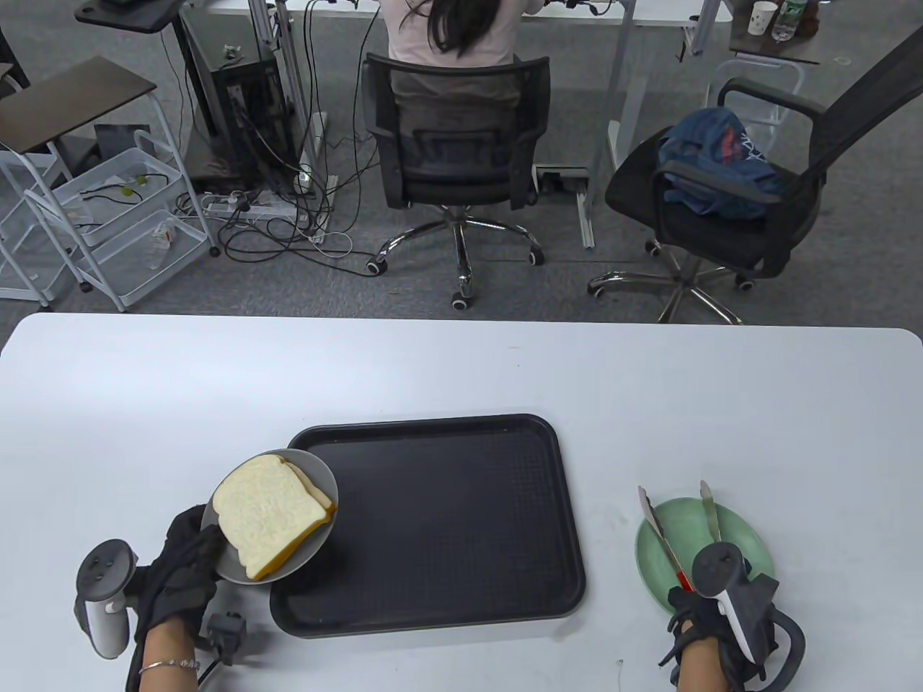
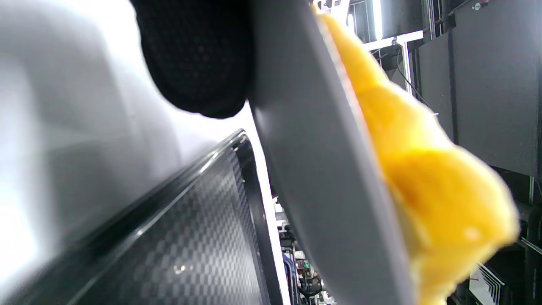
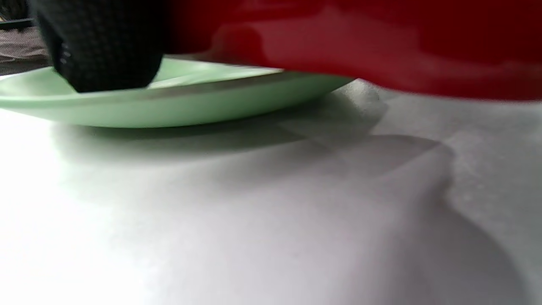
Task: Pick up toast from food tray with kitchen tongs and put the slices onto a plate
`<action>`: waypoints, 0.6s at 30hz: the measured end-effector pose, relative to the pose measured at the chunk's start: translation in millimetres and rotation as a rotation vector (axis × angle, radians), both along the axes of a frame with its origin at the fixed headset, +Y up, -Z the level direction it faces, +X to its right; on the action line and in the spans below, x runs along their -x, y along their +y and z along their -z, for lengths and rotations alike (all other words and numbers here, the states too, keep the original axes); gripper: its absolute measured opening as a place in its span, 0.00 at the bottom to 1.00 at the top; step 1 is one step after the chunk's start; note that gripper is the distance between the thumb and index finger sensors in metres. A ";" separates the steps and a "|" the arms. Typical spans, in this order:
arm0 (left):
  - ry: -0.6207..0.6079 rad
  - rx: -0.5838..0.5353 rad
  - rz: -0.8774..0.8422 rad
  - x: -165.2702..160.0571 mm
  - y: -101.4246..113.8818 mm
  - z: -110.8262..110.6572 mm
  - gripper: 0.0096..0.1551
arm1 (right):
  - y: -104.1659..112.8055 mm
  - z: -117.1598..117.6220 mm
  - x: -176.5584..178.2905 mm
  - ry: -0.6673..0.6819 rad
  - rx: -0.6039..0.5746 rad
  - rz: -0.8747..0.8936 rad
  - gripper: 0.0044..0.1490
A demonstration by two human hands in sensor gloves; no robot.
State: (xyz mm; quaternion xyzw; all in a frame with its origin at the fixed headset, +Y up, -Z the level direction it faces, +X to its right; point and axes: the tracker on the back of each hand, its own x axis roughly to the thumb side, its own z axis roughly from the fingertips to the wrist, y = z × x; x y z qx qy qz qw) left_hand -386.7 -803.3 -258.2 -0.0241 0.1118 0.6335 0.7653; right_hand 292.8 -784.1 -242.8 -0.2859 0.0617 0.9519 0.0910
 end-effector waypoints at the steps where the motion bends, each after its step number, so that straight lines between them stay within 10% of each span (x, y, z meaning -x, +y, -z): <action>1: 0.000 0.000 -0.001 -0.1 0.0 0.0 0.34 | 1.7 -0.8 -0.3 0.007 -0.014 0.007 0.63; 18: -0.029 -0.017 -0.014 -3.6 -1.0 1.2 0.34 | 77.2 5.6 78.6 0.373 -0.271 0.070 0.67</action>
